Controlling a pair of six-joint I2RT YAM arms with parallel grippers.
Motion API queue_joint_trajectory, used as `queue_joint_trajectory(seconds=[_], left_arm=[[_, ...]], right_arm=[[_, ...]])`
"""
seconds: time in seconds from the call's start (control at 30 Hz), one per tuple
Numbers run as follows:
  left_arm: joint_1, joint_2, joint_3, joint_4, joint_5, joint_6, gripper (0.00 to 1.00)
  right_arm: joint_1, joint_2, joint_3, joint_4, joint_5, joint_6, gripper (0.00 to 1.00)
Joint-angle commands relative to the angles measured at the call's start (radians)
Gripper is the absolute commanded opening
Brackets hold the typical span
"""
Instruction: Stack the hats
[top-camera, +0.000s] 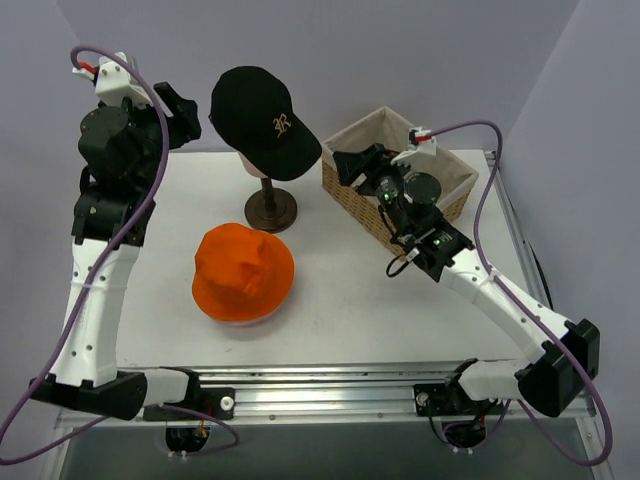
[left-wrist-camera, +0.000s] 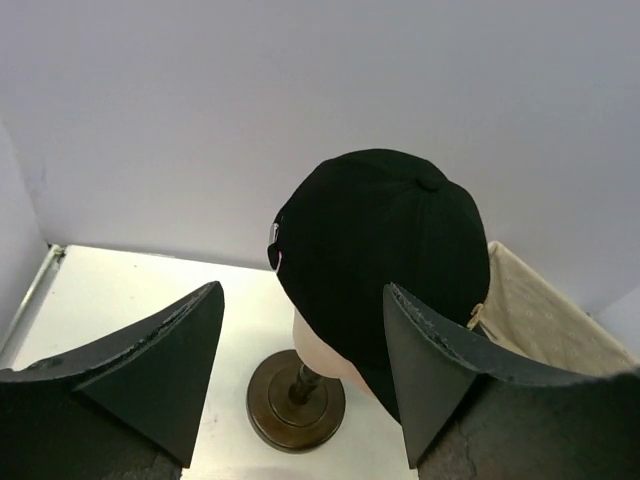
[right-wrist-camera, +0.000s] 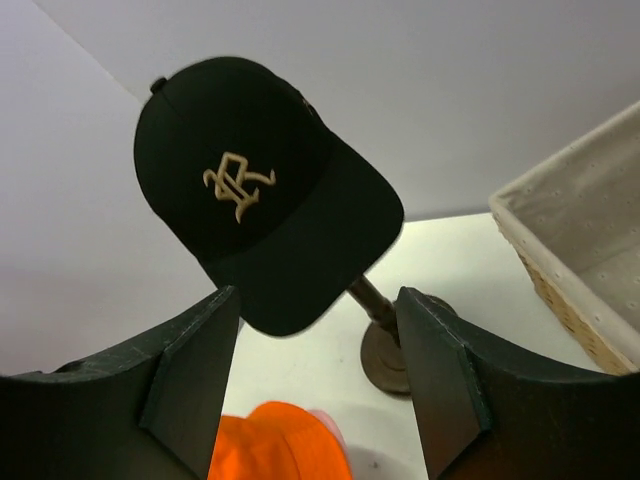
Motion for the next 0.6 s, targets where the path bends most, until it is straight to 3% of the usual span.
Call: queue_joint_trajectory(seconds=[0.0, 0.13, 0.37, 0.57], left_arm=[[0.104, 0.103, 0.124, -0.009, 0.347, -0.064, 0.74], [0.142, 0.172, 0.133, 0.069, 0.374, -0.051, 0.74], [0.240, 0.246, 0.038, 0.221, 0.426, -0.162, 0.73], [0.242, 0.312, -0.012, 0.320, 0.469, -0.200, 0.73]], right_arm=[[-0.009, -0.111, -0.073, 0.026, -0.042, -0.037, 0.60], [-0.011, -0.118, -0.095, -0.006, -0.022, -0.062, 0.60], [-0.012, -0.055, -0.077, 0.035, -0.034, -0.104, 0.59], [-0.012, 0.138, 0.115, 0.025, -0.054, -0.146, 0.59]])
